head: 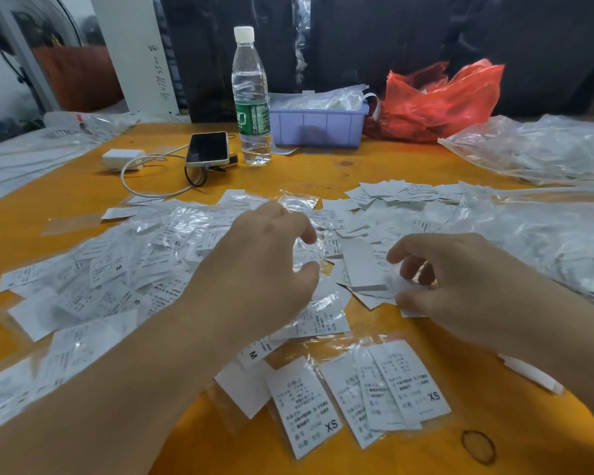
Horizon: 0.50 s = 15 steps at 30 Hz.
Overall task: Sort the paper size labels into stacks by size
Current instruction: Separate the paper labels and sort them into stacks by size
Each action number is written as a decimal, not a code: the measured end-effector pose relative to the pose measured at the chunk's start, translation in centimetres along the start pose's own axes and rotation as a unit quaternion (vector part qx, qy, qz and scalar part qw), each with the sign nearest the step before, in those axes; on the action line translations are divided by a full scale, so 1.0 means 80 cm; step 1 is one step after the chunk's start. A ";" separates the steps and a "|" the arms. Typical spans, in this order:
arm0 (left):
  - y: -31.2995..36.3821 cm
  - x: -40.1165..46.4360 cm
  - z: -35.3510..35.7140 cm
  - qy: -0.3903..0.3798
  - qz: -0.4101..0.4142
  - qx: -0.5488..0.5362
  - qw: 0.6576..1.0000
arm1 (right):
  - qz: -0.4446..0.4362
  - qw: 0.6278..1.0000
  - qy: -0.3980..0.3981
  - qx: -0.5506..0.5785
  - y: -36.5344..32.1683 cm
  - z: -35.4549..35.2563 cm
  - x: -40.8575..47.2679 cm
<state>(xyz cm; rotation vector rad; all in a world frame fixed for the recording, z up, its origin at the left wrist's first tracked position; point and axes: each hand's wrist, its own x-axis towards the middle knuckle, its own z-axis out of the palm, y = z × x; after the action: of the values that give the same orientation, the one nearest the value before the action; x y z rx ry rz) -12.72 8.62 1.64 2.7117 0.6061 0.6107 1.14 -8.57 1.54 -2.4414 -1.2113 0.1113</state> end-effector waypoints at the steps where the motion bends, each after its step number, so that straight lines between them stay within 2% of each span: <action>1: 0.002 -0.001 0.002 -0.008 0.008 -0.007 1.000 | -0.009 1.000 0.014 0.000 0.000 0.001 0.000; 6: 0.004 -0.003 0.004 -0.022 0.033 -0.062 0.997 | -0.038 0.997 0.060 0.020 -0.004 0.003 0.000; 11: 0.010 -0.008 0.004 -0.065 0.029 -0.151 0.986 | -0.092 0.979 0.132 0.125 -0.013 -0.003 -0.005; 15: 0.013 -0.008 0.006 -0.071 0.029 -0.168 0.983 | -0.082 0.958 0.132 0.240 -0.013 -0.002 -0.002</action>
<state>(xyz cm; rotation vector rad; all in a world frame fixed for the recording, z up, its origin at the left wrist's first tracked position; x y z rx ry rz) -12.67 7.31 1.38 2.4340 0.3532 0.4782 0.26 -8.19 2.09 -1.8625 -1.1083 0.0247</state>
